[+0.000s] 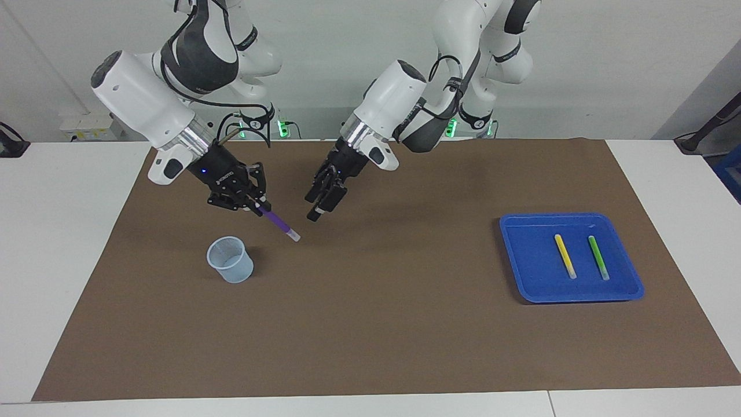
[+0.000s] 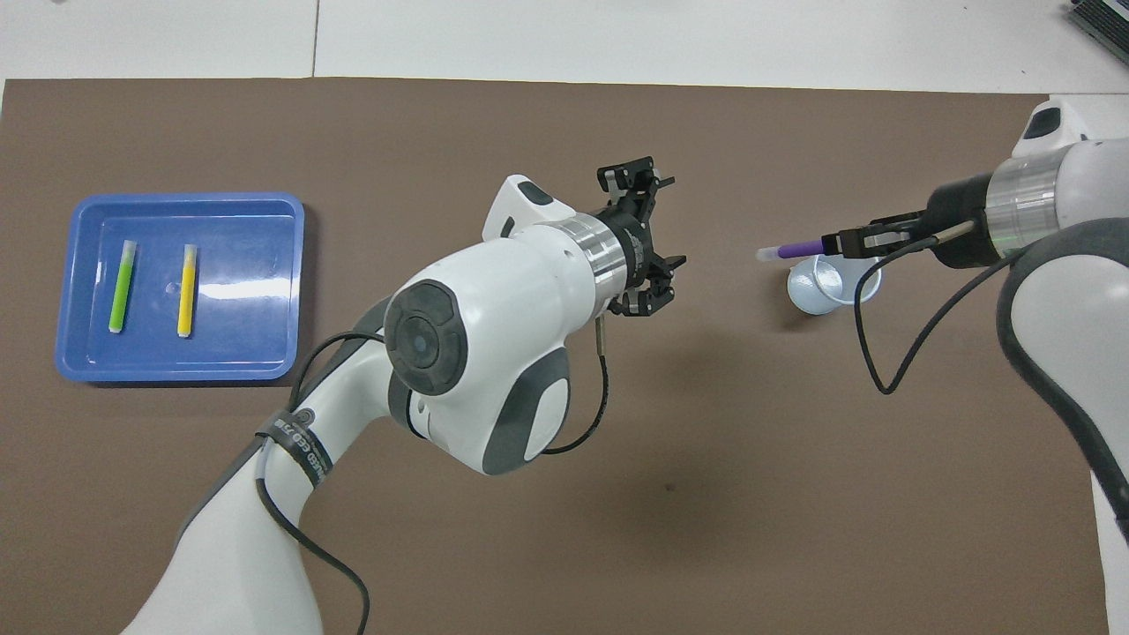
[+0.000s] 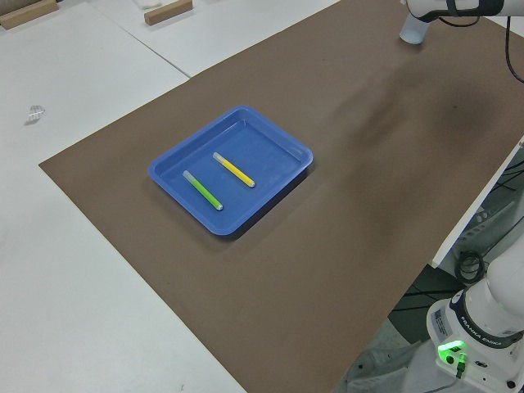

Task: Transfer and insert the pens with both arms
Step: 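Open the left gripper while the right gripper pulls the pen away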

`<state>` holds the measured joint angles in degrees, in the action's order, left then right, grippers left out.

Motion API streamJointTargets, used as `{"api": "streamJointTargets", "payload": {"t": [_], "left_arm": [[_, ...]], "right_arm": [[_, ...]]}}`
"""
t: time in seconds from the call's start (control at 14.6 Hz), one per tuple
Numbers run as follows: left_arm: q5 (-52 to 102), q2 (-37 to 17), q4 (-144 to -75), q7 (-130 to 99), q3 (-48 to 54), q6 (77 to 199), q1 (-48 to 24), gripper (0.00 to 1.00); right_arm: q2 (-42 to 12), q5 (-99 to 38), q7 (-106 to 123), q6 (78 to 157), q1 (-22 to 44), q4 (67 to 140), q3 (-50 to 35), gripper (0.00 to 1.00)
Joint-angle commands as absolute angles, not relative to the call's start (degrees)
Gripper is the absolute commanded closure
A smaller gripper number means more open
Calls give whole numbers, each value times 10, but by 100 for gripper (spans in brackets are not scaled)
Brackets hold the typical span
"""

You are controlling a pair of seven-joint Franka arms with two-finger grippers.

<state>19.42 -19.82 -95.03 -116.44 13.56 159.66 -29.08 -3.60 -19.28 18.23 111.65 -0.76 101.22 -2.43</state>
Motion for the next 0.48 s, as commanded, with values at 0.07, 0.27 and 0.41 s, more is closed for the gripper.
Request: {"api": "streamJointTargets", "payload": {"t": [0.07, 0.27, 0.41], "left_arm": [[199, -185, -952, -1159, 134, 1585, -278, 0], [198, -186, -950, -1154, 134, 1587, -266, 0], [199, -186, -949, -1159, 134, 1594, -265, 0]], "right_arm": [[-51, -96, 185, 1097, -22, 990, -30, 100], [-61, -58, 187, 1104, -29, 991, -29, 100], [-76, -43, 188, 1111, -30, 993, -30, 100]]}}
